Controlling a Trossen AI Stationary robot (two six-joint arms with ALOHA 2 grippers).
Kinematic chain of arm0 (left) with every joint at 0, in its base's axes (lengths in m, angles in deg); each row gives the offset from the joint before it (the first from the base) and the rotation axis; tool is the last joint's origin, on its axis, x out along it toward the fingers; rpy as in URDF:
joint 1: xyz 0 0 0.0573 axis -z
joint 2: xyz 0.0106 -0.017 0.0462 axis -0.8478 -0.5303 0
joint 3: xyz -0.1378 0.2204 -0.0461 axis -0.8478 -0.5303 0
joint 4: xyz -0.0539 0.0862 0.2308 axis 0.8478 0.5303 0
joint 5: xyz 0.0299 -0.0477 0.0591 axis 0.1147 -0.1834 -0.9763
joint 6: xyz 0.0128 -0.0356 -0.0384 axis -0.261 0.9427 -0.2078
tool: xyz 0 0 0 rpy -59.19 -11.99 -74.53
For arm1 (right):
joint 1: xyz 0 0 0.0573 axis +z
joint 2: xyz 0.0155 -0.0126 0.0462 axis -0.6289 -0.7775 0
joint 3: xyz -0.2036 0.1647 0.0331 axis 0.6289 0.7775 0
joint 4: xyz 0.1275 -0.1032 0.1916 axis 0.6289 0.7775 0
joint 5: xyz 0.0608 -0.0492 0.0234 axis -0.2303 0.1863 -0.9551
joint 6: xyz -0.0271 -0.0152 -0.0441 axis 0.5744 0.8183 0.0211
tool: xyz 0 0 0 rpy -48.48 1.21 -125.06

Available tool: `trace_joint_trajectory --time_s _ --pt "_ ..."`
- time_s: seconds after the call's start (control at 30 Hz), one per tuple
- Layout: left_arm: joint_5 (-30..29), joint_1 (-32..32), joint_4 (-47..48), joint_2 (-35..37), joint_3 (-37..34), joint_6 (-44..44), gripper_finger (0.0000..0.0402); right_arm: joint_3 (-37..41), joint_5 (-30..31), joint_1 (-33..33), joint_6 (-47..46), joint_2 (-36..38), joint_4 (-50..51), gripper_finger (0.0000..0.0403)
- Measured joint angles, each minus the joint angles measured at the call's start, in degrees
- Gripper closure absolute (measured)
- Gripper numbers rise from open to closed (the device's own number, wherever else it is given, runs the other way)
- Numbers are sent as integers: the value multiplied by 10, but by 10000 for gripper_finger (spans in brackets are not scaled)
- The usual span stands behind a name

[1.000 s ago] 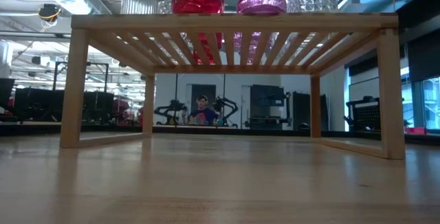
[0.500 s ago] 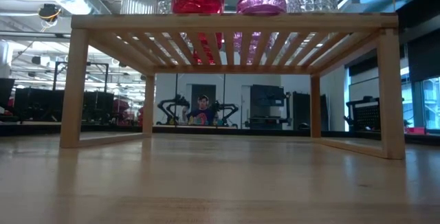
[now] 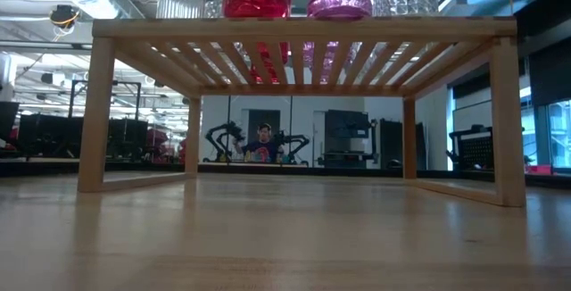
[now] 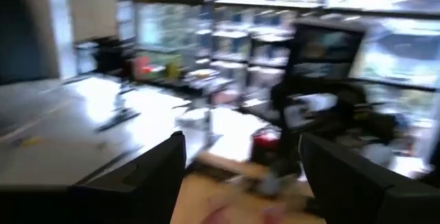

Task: Sort vases onto shelf
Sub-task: Return to Home Position

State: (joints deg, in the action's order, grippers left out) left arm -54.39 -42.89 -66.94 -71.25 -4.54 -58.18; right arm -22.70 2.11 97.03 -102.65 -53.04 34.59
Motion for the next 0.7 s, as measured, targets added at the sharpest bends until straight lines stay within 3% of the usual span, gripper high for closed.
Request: trace_joint_trajectory --time_s 0.1,0.37,0.7 --pt "-4 -47 9 72 -82 27 127 52 -2 1 -74 30 21 403" --pt "163 -167 -130 258 -349 155 127 239 -3 -21 -91 155 -181 403" --pt "227 -185 -181 352 -557 313 127 285 -5 -84 -88 190 -176 403"
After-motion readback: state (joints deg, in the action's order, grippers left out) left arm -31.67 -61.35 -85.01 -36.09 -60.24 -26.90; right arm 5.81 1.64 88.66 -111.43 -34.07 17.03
